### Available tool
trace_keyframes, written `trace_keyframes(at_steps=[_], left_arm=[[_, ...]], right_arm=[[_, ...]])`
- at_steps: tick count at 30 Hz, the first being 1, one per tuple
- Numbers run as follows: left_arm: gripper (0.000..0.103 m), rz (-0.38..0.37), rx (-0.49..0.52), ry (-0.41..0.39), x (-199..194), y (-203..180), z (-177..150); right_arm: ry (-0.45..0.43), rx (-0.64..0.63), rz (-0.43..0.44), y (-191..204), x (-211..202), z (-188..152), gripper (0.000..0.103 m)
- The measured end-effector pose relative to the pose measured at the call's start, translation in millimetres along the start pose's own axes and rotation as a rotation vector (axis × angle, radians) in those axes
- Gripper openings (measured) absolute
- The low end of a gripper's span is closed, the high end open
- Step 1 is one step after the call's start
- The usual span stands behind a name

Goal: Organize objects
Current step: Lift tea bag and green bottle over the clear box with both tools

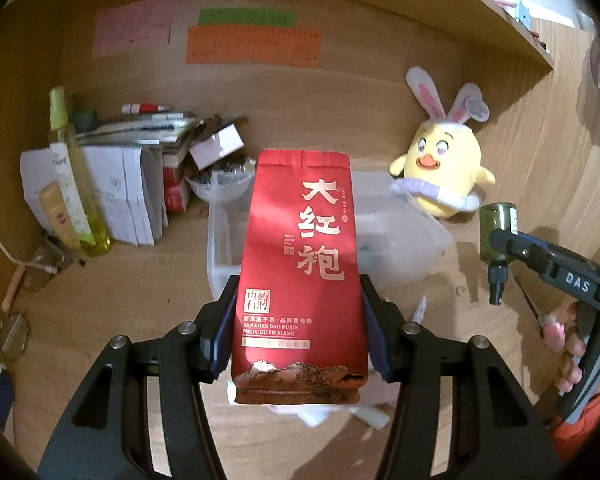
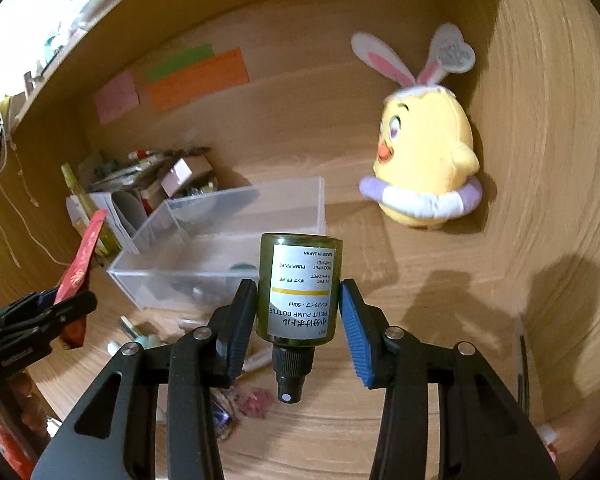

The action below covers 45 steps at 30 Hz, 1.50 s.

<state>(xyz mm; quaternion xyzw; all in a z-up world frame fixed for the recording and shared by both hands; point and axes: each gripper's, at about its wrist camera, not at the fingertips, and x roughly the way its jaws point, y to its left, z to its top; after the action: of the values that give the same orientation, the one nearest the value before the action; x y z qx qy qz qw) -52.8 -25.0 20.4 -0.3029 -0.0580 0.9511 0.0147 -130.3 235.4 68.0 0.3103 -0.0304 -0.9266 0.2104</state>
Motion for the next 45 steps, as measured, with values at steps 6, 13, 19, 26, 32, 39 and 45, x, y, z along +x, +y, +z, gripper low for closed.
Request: trace_keyframes(at_steps=[6, 13, 19, 26, 32, 39, 45], left_arm=[[0.055, 0.011, 0.001, -0.046, 3, 2, 24], [0.055, 0.018, -0.007, -0.070, 17, 10, 51], [0.055, 0.025, -0.013, -0.050, 37, 16, 72], [0.055, 0.015, -0.008, -0.008, 64, 14, 84], [0.055, 0.025, -0.001, 0.049, 92, 13, 79], [0.055, 0.051, 0.037, 0.097, 119, 9, 72], [0.055, 0.028, 0.024, 0.161, 135, 12, 65]], right_arm=[[-0.038, -0.028, 0.021, 12, 0, 14, 0.039], [-0.085, -0.059, 0.025, 20, 6, 39, 0.039], [-0.112, -0.081, 0.030, 23, 15, 61, 0.039], [-0.091, -0.087, 0.015, 24, 42, 76, 0.039], [-0.019, -0.081, 0.011, 21, 76, 70, 0.039], [0.036, -0.119, -0.029, 22, 104, 62, 0.039], [0.083, -0.147, -0.045, 23, 120, 57, 0.039]])
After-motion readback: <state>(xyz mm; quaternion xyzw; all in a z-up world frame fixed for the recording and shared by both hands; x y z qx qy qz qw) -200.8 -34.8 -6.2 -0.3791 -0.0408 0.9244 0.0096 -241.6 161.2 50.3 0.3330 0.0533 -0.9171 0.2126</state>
